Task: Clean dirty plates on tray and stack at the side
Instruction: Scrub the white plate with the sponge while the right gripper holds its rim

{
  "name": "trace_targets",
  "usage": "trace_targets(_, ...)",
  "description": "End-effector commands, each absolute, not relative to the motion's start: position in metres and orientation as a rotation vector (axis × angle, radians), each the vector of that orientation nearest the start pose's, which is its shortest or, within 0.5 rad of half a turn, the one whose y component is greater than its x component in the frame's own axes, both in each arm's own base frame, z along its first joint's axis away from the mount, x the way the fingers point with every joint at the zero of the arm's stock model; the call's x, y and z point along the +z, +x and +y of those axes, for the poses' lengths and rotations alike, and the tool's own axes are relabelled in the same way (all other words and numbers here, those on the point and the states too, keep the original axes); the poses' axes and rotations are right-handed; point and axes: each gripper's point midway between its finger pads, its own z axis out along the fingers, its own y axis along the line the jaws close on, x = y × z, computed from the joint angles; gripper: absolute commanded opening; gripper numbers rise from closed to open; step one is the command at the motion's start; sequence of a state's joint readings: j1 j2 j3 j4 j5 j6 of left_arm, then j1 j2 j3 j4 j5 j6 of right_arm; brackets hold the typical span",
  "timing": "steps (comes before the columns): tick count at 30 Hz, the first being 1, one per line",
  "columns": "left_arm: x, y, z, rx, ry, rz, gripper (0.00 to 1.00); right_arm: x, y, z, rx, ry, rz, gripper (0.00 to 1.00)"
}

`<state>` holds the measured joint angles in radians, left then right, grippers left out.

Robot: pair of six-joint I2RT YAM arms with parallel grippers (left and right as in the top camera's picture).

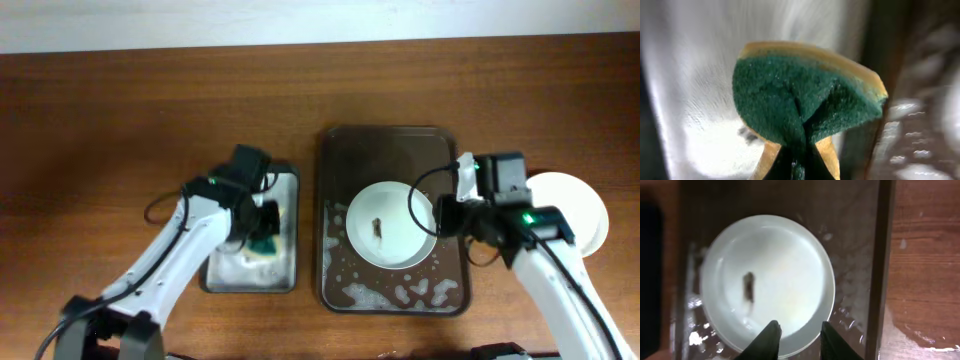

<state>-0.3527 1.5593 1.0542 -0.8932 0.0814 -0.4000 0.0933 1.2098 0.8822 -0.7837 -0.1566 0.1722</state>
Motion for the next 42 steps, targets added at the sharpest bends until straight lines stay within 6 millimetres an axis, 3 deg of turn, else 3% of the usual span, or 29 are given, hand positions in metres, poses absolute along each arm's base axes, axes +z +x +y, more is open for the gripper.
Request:
trace_targets(1, 0.143, 0.313, -0.152, -0.443, 0.045, 2.814, 0.00, 0.085, 0.294, 0.045, 0.234, 0.100, 2.787, 0.33)
trace_targets(5, 0.157, 0.322, -0.181, -0.609, 0.117, 2.734, 0.00, 0.038, 0.301, 0.041, 0.328, 0.191, 2.900, 0.33)
trace_targets(9, 0.166, 0.328, -0.223, -0.688, 0.256, 2.632, 0.00, 0.005, 0.303, 0.041, 0.460, 0.252, 2.962, 0.32)
trace_targets(10, 0.168, 0.329, -0.233, -0.703, 0.289, 2.607, 0.00, 0.002, 0.303, 0.045, 0.510, 0.223, 2.962, 0.29)
trace_targets(12, 0.165, 0.330, -0.261, -0.732, 0.366, 2.560, 0.00, -0.007, 0.302, 0.049, 0.557, 0.218, 2.980, 0.13)
trace_targets(13, 0.160, 0.330, -0.272, -0.748, 0.375, 2.559, 0.00, -0.010, 0.301, 0.049, 0.556, 0.221, 2.990, 0.04)
trace_targets(19, 0.106, 0.318, -0.338, -0.860, 0.387, 2.630, 0.00, -0.015, 0.291, 0.041, 0.480, 0.256, 3.039, 0.04)
trace_targets(26, 0.043, 0.308, -0.380, -0.928, 0.332, 2.711, 0.00, -0.015, 0.287, 0.040, 0.476, 0.260, 3.055, 0.04)
trace_targets(28, 0.020, 0.304, -0.382, -0.914, 0.309, 2.757, 0.00, -0.015, 0.286, 0.040, 0.477, 0.262, 3.058, 0.04)
trace_targets(31, -0.016, 0.303, -0.370, -0.814, 0.277, 2.832, 0.00, -0.015, 0.285, 0.040, 0.477, 0.264, 3.065, 0.04)
trace_targets(34, -0.046, 0.312, -0.318, -0.426, 0.167, 2.896, 0.00, -0.016, 0.282, 0.041, 0.478, 0.267, 3.075, 0.04)
trace_targets(36, -0.046, 0.318, -0.288, -0.176, 0.131, 2.895, 0.00, -0.016, 0.282, 0.041, 0.478, 0.268, 3.078, 0.04)
trace_targets(39, -0.030, 0.330, -0.251, 0.152, 0.111, 2.847, 0.00, -0.016, 0.280, 0.041, 0.478, 0.270, 3.082, 0.04)
trace_targets(42, -0.013, 0.342, -0.233, 0.337, 0.168, 2.778, 0.00, -0.016, 0.279, 0.041, 0.479, 0.271, 3.088, 0.04)
